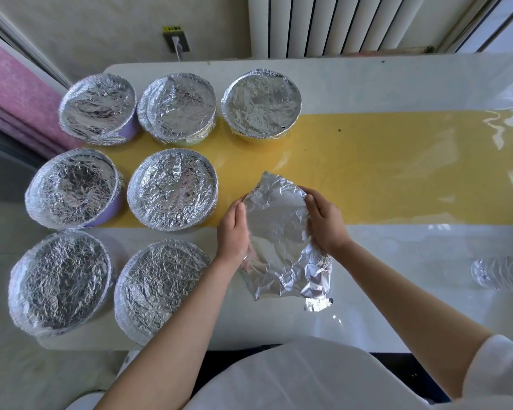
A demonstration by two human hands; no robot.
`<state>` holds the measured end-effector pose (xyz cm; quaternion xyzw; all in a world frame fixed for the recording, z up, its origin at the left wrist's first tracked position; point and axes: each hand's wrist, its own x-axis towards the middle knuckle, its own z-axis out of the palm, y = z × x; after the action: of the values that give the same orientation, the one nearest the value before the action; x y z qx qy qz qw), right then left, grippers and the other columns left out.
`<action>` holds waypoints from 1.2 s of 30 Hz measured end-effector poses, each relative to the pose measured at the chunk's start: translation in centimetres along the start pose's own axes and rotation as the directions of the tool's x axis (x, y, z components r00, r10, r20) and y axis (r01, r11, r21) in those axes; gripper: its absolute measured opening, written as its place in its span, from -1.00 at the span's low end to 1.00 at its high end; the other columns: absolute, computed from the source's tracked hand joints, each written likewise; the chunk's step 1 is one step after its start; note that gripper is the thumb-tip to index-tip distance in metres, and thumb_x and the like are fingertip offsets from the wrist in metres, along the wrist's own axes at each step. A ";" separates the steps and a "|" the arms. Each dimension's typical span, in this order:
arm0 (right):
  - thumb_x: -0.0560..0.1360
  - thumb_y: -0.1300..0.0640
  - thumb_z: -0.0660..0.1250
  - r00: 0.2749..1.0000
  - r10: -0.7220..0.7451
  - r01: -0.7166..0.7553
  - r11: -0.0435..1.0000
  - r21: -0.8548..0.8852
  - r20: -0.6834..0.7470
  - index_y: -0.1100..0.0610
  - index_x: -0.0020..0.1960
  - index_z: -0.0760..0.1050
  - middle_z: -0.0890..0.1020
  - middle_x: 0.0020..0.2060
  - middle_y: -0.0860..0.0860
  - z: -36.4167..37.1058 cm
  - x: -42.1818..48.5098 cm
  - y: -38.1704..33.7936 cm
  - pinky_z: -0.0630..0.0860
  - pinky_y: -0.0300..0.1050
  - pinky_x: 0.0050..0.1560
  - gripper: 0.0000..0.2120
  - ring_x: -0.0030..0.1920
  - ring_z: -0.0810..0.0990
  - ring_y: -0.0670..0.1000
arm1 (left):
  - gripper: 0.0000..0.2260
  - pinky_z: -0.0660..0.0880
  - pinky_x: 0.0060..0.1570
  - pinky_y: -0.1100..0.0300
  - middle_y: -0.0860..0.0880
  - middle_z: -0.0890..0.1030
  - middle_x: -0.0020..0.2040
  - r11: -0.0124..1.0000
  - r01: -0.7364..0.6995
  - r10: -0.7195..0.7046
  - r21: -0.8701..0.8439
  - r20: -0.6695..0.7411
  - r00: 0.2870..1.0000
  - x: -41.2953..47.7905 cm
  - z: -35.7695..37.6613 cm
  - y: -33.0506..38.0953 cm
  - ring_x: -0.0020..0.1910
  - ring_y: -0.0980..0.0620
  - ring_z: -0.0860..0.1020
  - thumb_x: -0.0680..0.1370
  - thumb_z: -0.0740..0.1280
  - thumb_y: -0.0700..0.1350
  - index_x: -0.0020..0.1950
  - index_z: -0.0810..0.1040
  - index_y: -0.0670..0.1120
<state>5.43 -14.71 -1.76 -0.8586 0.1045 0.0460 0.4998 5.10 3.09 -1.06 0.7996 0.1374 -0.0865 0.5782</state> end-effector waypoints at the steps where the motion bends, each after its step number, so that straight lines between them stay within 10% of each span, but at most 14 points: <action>1: 0.64 0.13 0.05 1.000 -0.002 0.002 1.000 -0.005 0.002 0.06 0.31 0.45 0.36 -0.52 0.04 0.0 0.0 -0.1 0.34 -0.14 -0.34 -0.69 -0.43 0.38 0.01 | -0.68 0.41 0.05 0.00 -0.31 0.50 0.05 1.000 0.003 -0.003 -0.001 0.003 1.000 0.0 0.0 0.0 0.05 -0.28 0.45 0.66 0.04 -0.12 0.13 0.45 -0.33; 7: 0.65 0.13 0.05 1.000 -0.007 0.007 1.000 -0.023 0.026 0.11 0.32 0.44 0.48 -0.46 0.03 -0.3 -0.2 -0.6 0.42 -0.08 -0.21 -0.68 -0.34 0.48 0.04 | -0.65 0.31 0.20 0.30 -0.06 0.46 0.32 0.976 -0.053 0.043 0.211 0.049 0.998 -0.3 -0.4 0.4 0.29 0.01 0.41 0.66 0.01 -0.06 0.41 0.31 -0.12; 10: 0.64 0.11 0.06 0.998 -0.036 0.042 0.990 -0.138 0.043 0.14 0.38 0.37 0.62 0.06 0.13 -0.5 -0.1 -0.5 0.38 -0.16 0.09 -0.65 0.11 0.55 0.11 | -0.62 0.19 0.38 0.23 -0.06 0.28 0.46 0.906 -0.202 0.203 0.371 0.039 0.978 -0.5 -0.4 0.6 0.44 0.02 0.25 0.66 0.04 -0.09 0.48 0.21 -0.11; 17: 0.59 0.16 0.05 0.832 -0.461 0.554 0.732 -0.397 0.310 0.24 0.39 0.35 0.44 0.35 0.14 -0.8 2.3 -1.3 0.20 0.02 0.44 -0.59 0.40 0.34 0.10 | -0.65 0.18 0.42 0.04 -0.13 0.42 0.37 0.587 -0.609 0.516 0.534 0.332 0.789 2.7 0.0 1.9 0.41 -0.10 0.32 0.60 0.16 -0.27 0.39 0.37 -0.20; 26: 0.61 0.22 0.12 0.939 -0.252 0.318 0.896 -0.310 0.234 0.14 0.22 0.51 0.62 0.10 0.07 -0.1 3.0 -2.2 0.44 -0.06 0.06 -0.73 0.07 0.58 0.15 | -0.76 0.40 -0.05 0.42 -0.11 0.64 0.09 0.844 -0.420 0.361 0.334 0.226 0.905 3.8 -0.1 2.3 -0.01 0.02 0.58 0.61 0.20 -0.21 0.22 0.55 -0.18; 36: 0.58 0.24 0.16 0.947 -0.260 0.307 0.906 -0.290 0.190 0.18 0.09 0.55 0.66 -0.04 0.10 0.1 3.1 -2.4 0.43 -0.09 -0.08 -0.79 -0.07 0.61 0.16 | -0.80 0.48 -0.07 0.20 -0.11 0.68 -0.04 0.898 -0.319 0.285 0.303 0.152 0.946 4.1 0.0 2.2 -0.07 -0.03 0.61 0.58 0.26 -0.18 0.11 0.62 -0.20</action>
<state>9.01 -13.94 -0.35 -0.9276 -0.0674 0.0519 0.3638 9.63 2.90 -0.34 0.8896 -0.0347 -0.0582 0.4517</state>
